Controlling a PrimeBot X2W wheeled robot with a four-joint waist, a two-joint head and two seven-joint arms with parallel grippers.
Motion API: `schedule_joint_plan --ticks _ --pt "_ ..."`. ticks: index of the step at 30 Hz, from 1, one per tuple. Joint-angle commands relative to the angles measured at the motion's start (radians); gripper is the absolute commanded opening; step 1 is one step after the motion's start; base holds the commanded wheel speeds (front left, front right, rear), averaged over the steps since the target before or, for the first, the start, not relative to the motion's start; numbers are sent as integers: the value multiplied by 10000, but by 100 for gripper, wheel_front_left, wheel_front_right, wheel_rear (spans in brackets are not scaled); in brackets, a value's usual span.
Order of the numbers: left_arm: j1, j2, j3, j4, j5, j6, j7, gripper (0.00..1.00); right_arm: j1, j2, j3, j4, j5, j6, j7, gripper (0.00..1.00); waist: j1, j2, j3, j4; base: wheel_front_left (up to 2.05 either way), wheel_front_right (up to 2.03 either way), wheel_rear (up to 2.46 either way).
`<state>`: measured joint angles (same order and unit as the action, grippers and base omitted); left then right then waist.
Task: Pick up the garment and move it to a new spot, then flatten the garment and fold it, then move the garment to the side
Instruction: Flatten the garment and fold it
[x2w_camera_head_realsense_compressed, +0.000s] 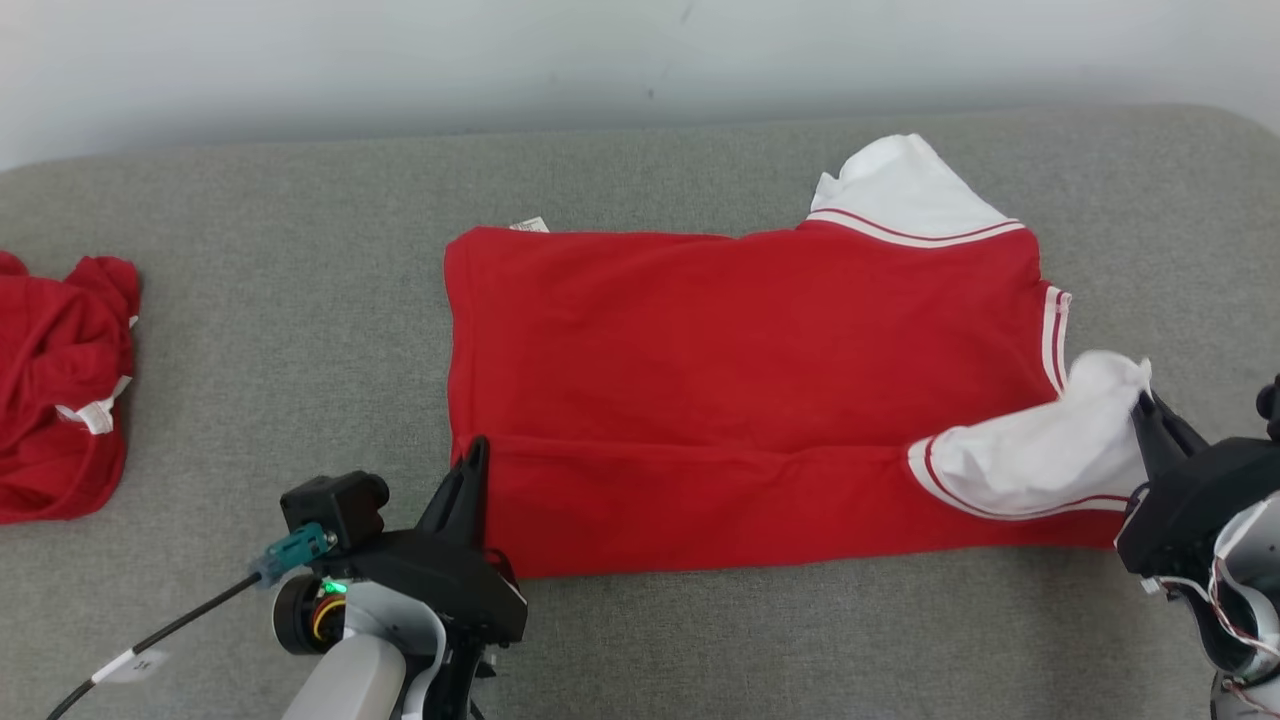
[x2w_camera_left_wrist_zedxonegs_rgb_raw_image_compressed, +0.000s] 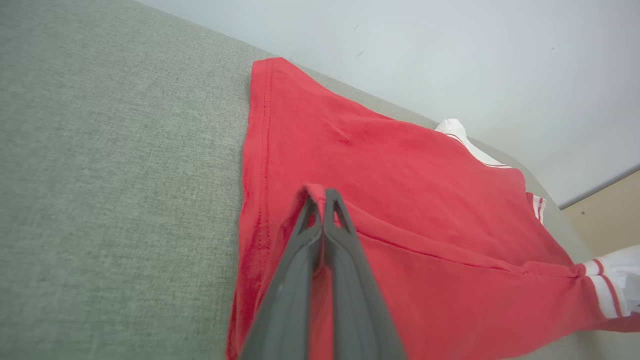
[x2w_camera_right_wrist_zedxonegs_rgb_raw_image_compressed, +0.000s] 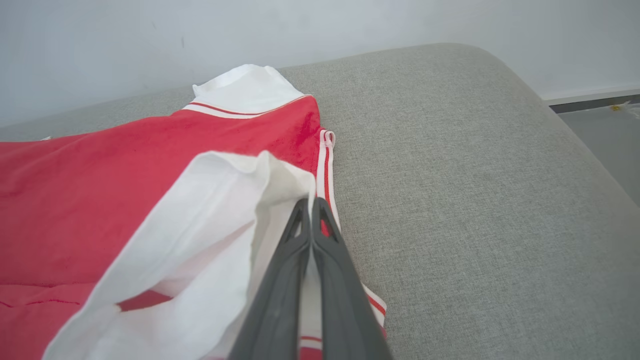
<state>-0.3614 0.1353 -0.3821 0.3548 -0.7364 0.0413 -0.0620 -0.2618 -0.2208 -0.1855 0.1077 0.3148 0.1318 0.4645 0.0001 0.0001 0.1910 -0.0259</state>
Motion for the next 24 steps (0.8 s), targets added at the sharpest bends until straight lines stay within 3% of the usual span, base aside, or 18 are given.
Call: schedule_joint_plan --ticks 1,11,24 --pt "-233 -39 23 198 108 3 -120 0 -215 -33 14 182 -64 -19 -180 0 -1 -1 225 8 0 0 0" --pt "-786 -208 22 1237 209 -18 -669 0 -1159 -335 587 1245 113 -19 -1331 0 -1 -1 520 5 0 0 0" --pt "-1024 -315 -41 1634 130 -45 -983 0 -2310 -373 910 2706 -139 -19 -2066 0 -1 -1 737 223 0 0 0"
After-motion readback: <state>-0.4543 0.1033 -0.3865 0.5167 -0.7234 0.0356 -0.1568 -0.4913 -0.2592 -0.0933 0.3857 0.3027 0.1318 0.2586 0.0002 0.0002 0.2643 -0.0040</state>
